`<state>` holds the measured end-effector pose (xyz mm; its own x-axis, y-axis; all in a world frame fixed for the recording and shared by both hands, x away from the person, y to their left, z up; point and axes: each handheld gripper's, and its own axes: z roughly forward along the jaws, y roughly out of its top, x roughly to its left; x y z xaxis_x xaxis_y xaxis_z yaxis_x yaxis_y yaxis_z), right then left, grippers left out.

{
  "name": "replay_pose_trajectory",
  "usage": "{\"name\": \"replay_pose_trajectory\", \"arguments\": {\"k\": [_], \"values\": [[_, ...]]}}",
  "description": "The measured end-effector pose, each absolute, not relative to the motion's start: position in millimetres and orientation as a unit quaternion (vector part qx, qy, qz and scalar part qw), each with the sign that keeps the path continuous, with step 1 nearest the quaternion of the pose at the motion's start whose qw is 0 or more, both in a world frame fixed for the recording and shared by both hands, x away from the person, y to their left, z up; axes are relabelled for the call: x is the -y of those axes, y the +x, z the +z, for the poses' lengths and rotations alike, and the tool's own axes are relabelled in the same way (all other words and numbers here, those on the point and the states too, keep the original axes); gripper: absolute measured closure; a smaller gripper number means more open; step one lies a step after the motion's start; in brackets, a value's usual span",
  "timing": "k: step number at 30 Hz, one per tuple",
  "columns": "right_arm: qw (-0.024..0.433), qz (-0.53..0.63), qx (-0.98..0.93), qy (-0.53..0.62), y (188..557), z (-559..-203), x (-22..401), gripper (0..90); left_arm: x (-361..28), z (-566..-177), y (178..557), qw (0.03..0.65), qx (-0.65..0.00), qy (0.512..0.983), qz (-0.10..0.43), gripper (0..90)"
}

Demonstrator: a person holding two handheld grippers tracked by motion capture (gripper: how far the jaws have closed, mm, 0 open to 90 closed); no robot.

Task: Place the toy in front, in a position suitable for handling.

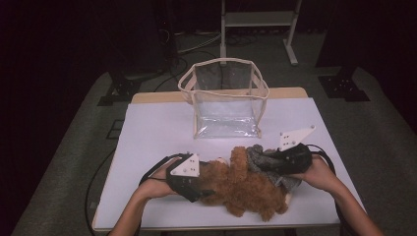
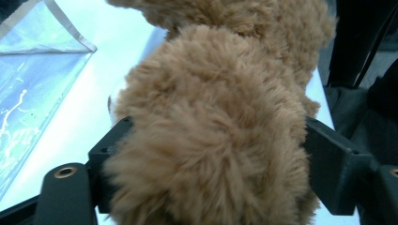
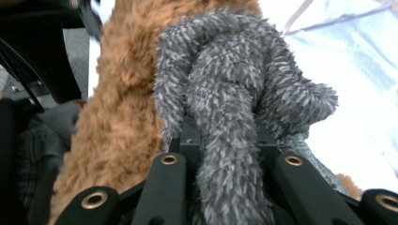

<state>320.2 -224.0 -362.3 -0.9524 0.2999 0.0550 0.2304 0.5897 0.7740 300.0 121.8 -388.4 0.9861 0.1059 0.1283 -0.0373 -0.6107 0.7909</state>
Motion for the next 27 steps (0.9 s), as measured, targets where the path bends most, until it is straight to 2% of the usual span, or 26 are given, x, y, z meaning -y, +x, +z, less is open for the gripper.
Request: {"name": "replay_pose_trajectory", "arguments": {"k": [5, 8, 10, 15, 21, 27], "values": [[0.039, 0.447, -0.878, 0.165, 315, -374, 237, 72.5, -126, -390, 307, 0.460, -0.031, 0.885, 0.066, 19.2], [0.043, 0.457, -0.870, 0.180, 317, -375, 246, 72.7, -124, -392, 308, 0.463, -0.046, 0.883, 0.061, 28.0], [0.051, 0.460, -0.868, 0.180, 316, -369, 250, 73.0, -122, -393, 308, 0.461, -0.056, 0.883, 0.063, 33.7], [0.065, 0.478, -0.860, 0.166, 309, -336, 253, 73.0, -114, -390, 310, 0.459, -0.061, 0.884, 0.065, 36.0], [0.075, 0.471, -0.871, 0.115, 306, -307, 217, 72.9, -102, -385, 308, 0.442, -0.045, 0.893, 0.078, 36.2], [0.065, 0.419, -0.902, 0.079, 319, -316, 167, 72.8, -100, -385, 303, 0.433, -0.034, 0.896, 0.087, 36.1]]}}
